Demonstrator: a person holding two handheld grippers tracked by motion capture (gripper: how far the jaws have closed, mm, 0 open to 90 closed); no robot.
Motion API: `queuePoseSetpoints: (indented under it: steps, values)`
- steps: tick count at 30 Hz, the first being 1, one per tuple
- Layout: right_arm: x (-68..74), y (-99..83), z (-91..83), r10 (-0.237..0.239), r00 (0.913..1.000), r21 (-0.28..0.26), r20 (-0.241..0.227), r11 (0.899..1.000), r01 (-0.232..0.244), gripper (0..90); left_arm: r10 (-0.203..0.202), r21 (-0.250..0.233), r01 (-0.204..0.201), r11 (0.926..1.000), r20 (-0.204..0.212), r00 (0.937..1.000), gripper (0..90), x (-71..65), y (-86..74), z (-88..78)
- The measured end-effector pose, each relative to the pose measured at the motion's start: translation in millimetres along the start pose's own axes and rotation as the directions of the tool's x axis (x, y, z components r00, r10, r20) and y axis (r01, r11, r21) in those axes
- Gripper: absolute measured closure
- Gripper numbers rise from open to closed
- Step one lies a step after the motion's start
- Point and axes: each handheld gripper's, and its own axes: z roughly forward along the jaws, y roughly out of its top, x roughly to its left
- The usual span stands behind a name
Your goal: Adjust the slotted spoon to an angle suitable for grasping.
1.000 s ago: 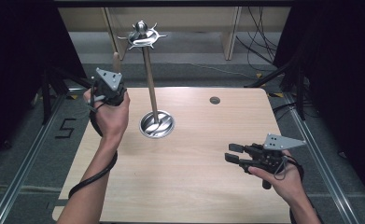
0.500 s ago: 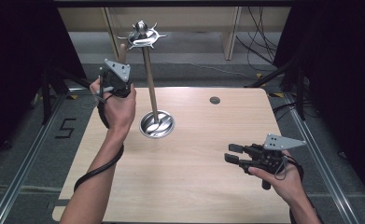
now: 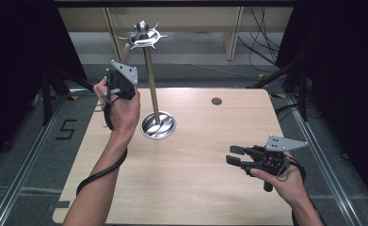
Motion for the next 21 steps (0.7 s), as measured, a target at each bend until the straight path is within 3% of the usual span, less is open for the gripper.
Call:
queuePoseSetpoints:
  steps: [1,3,5,10,11,15,17,18,19,21]
  values:
    - [0.3,-0.1,-0.5,0.014,0.9998,0.023,0.011,1.000,-0.014,55.2,0.023,-0.005,-0.023,0.9997,-0.021,0.9995,74.5,-2.4,-0.9,-1.0]
    - [-1.2,-0.8,1.8,0.004,1.0000,0.003,-0.005,1.000,-0.004,55.1,0.046,-0.003,-0.046,0.9989,-0.034,0.9984,74.0,-3.8,-1.3,-2.1]
    - [-0.1,-1.4,2.3,0.024,0.9997,0.021,-0.008,0.999,-0.024,55.1,0.054,-0.007,-0.054,0.9985,-0.037,0.9979,73.5,-5.9,-2.3,-2.8]
    - [-2.1,-1.2,6.4,-0.002,0.9999,0.014,-0.014,1.000,0.003,55.0,0.071,-0.014,-0.072,0.9973,-0.038,0.9968,72.1,-10.4,-4.6,-5.7]
    - [-0.7,-1.4,6.2,0.022,0.9996,0.028,-0.020,0.999,-0.022,55.0,0.071,-0.014,-0.072,0.9973,-0.034,0.9969,71.8,-11.6,-5.0,-6.2]
    - [-3.6,-2.0,7.8,-0.003,0.9997,0.017,-0.022,1.000,0.003,54.9,0.084,-0.016,-0.085,0.9963,-0.035,0.9958,70.8,-13.8,-5.2,-7.2]
    - [-0.2,-2.7,6.8,0.054,0.9981,0.039,-0.031,0.998,-0.053,54.7,0.086,-0.020,-0.087,0.9960,-0.035,0.9957,70.3,-15.4,-5.4,-7.1]
    - [-2.9,-2.8,6.6,0.008,0.9999,0.026,-0.010,1.000,-0.008,54.7,0.090,-0.023,-0.091,0.9956,-0.037,0.9953,70.2,-15.8,-5.7,-7.2]
    - [-3.5,-4.1,8.2,0.003,0.9999,0.003,-0.011,1.000,-0.003,54.6,0.087,-0.022,-0.088,0.9959,-0.037,0.9955,70.1,-16.3,-6.2,-7.2]
    - [-5.3,-4.8,7.5,-0.004,0.9998,0.011,-0.020,1.000,0.004,54.5,0.093,-0.021,-0.094,0.9953,-0.043,0.9947,70.0,-16.6,-6.7,-7.4]
